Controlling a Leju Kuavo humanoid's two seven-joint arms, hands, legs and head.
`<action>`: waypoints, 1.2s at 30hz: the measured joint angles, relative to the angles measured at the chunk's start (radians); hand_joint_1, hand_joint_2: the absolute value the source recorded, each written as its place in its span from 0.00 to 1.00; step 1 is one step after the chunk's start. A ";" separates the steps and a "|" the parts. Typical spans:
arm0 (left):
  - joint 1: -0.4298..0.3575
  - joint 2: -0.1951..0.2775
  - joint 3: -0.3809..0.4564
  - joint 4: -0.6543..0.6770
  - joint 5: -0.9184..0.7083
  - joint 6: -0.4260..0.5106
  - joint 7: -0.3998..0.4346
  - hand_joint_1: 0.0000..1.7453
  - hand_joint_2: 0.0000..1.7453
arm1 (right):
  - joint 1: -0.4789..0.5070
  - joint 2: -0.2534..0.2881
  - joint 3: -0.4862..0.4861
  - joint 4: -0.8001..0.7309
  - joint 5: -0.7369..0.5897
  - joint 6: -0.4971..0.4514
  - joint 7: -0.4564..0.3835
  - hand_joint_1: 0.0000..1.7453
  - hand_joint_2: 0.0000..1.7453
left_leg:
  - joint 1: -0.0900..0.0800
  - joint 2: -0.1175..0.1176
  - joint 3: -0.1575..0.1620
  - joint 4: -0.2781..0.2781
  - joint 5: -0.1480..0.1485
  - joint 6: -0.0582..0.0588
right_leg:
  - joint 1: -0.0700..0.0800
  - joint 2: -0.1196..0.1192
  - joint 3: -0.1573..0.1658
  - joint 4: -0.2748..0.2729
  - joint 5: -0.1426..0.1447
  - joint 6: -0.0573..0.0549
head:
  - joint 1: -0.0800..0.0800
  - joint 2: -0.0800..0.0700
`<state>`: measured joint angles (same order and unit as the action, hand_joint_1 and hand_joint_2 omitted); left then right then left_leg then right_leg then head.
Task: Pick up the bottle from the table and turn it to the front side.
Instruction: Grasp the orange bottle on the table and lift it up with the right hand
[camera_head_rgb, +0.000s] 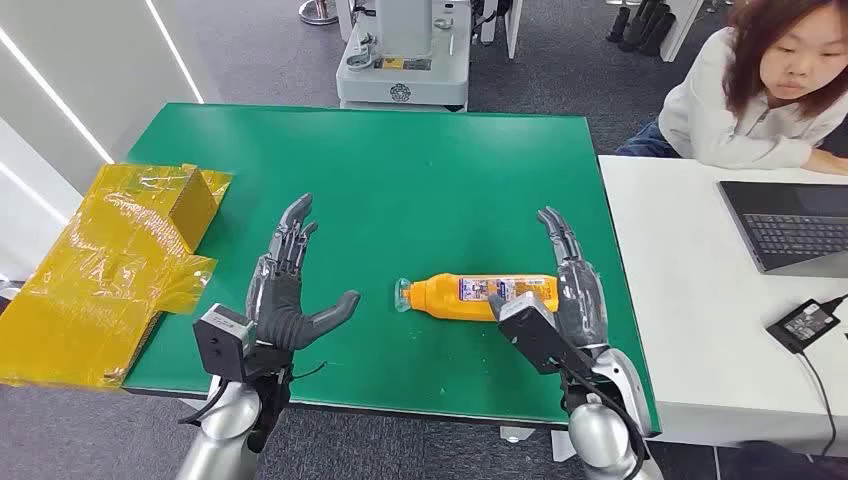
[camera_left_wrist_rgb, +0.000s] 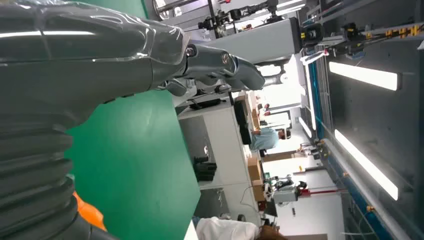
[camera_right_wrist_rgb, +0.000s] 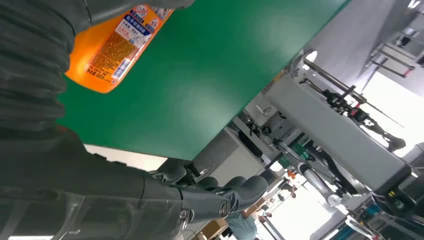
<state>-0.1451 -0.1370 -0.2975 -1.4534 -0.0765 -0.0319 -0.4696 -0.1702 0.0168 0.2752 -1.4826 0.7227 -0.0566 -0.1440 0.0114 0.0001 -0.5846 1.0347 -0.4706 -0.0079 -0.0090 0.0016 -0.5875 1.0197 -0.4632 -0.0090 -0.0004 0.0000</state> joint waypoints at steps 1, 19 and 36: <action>-0.002 0.001 -0.001 0.003 0.001 0.000 -0.001 0.00 1.00 | -0.009 -0.006 0.005 0.010 -0.001 0.003 0.005 0.00 1.00 | 0.000 0.000 0.000 0.000 0.000 0.000 | 0.000 0.000 0.000 0.000 0.000 0.000 | 0.000 0.000; -0.045 0.023 -0.021 0.131 0.230 -0.130 0.062 0.00 1.00 | -0.379 -0.199 0.171 0.538 -0.126 0.148 0.052 0.00 1.00 | 0.000 -0.002 -0.001 0.001 0.001 0.001 | 0.000 -0.001 0.000 0.000 0.001 0.001 | 0.000 0.000; -0.044 0.048 -0.036 0.172 0.258 -0.133 0.068 0.00 1.00 | -0.382 -0.297 0.276 0.609 -0.174 0.153 0.057 0.00 1.00 | 0.000 -0.001 -0.002 0.001 0.001 0.001 | 0.000 -0.001 -0.001 0.000 0.001 0.001 | 0.000 0.000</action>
<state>-0.1886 -0.0889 -0.3332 -1.2814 0.1812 -0.1650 -0.4018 -0.5526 -0.2801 0.5510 -0.8740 0.5484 0.0962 -0.0866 0.0114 -0.0013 -0.5861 1.0356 -0.4697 -0.0070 -0.0090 0.0010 -0.5886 1.0196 -0.4622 -0.0075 -0.0004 0.0000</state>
